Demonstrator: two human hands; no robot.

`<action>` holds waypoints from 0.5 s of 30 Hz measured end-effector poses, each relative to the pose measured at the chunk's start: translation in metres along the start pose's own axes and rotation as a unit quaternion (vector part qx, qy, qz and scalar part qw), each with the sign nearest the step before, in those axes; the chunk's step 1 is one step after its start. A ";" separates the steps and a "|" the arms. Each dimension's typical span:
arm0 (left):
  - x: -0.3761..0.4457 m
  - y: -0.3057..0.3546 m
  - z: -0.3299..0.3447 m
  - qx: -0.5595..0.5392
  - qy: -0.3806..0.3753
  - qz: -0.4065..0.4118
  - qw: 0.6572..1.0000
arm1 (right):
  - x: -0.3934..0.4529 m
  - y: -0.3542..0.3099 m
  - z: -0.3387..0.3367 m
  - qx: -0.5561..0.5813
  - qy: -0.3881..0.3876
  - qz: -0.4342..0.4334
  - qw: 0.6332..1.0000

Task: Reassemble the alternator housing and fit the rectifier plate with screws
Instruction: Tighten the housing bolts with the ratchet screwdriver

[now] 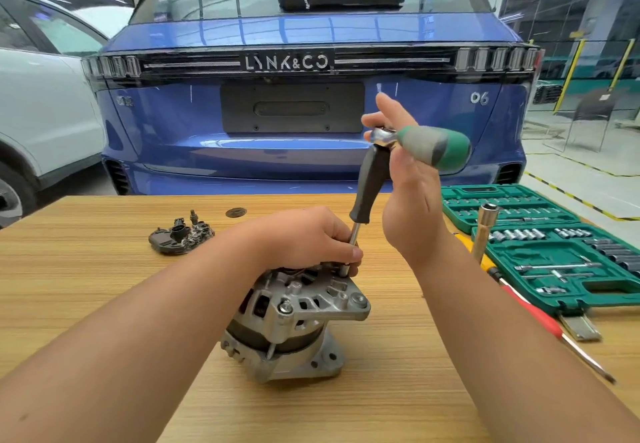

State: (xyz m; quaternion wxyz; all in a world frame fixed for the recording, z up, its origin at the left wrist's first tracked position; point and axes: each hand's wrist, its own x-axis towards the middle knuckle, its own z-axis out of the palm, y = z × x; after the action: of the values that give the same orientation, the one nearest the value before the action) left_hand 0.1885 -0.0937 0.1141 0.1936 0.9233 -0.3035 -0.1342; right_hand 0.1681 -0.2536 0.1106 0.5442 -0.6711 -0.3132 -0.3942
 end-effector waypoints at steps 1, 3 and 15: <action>-0.001 0.000 -0.001 0.007 -0.003 0.002 1.000 | 0.001 0.002 -0.003 -0.010 -0.012 -0.012 1.000; -0.002 0.001 -0.001 0.014 -0.011 0.006 1.000 | 0.004 0.002 -0.007 -0.027 -0.030 -0.033 0.999; -0.008 0.008 -0.001 0.013 -0.053 0.039 0.998 | 0.024 -0.043 -0.029 -0.171 -0.075 0.057 0.981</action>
State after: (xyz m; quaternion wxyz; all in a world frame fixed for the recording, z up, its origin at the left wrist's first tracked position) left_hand 0.1787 -0.0945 0.1196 0.1702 0.9048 -0.3509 -0.1713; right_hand 0.1383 -0.2731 0.1555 0.4176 -0.7988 -0.2425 -0.3588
